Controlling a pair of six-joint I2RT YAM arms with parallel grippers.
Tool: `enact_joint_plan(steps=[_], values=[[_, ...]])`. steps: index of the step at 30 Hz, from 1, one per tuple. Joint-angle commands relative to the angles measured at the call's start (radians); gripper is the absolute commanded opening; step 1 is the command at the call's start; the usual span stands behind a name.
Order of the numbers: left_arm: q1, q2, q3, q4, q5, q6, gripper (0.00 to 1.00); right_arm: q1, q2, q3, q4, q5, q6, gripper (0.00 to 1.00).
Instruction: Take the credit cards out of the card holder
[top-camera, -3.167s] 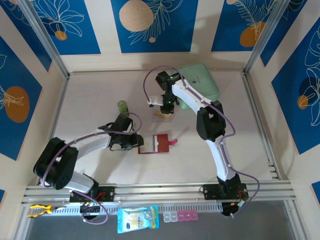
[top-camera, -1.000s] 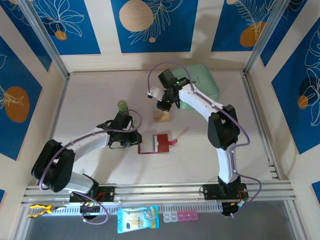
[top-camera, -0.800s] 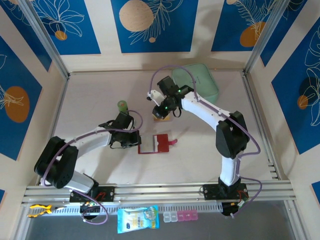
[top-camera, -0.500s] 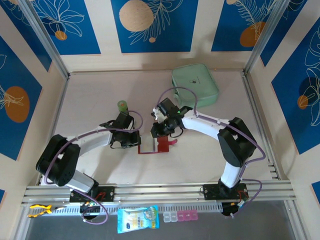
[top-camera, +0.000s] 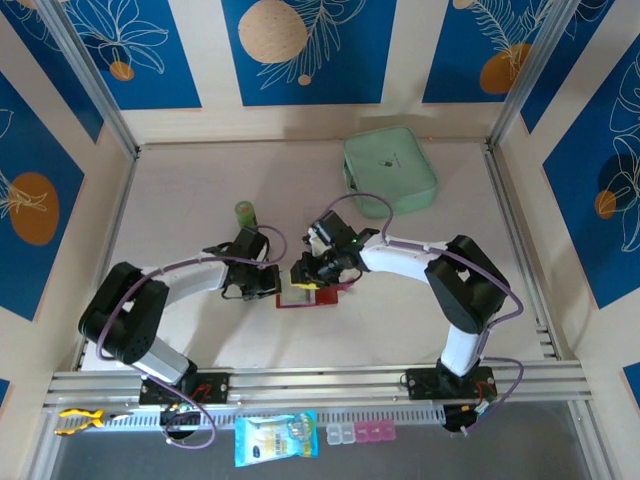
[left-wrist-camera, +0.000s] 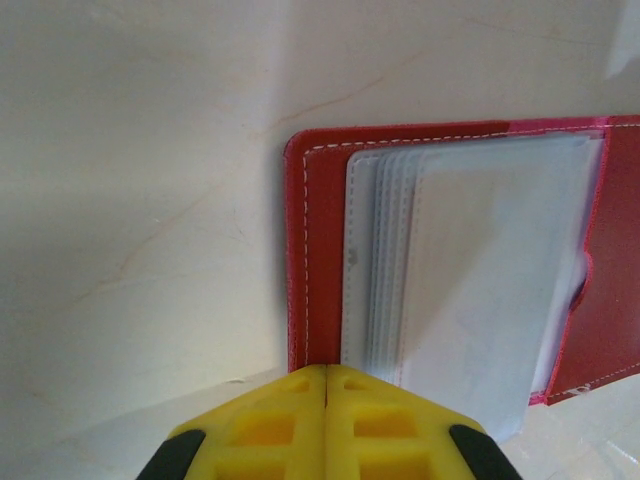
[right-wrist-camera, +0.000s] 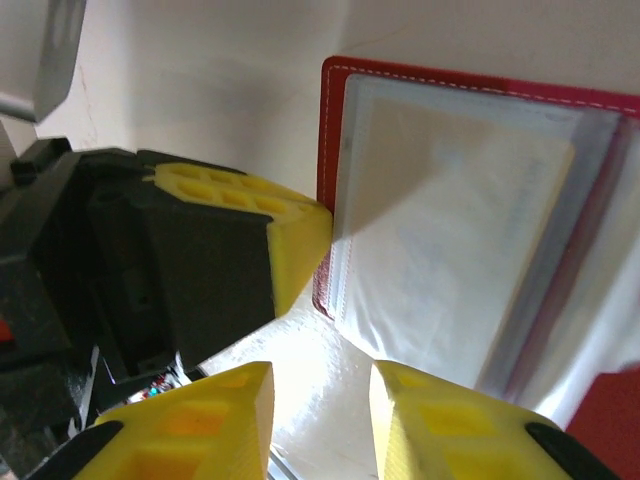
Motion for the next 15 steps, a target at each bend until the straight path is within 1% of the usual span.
enact_joint_plan(steps=[1, 6, 10, 15], values=[[0.012, 0.002, -0.021, -0.012, -0.019, 0.023, 0.01, -0.005, 0.029, 0.001, 0.025, -0.025, 0.031, 0.29], [0.012, 0.010, -0.018, -0.012, -0.017, 0.025, 0.01, -0.016, 0.065, 0.011, 0.018, -0.026, 0.026, 0.27], [0.013, 0.009, -0.016, -0.016, -0.017, 0.025, 0.00, -0.021, 0.086, 0.011, 0.013, -0.031, 0.018, 0.27], [0.014, 0.004, -0.015, -0.023, -0.021, 0.027, 0.00, -0.027, 0.092, 0.012, -0.014, -0.007, 0.000, 0.27]])
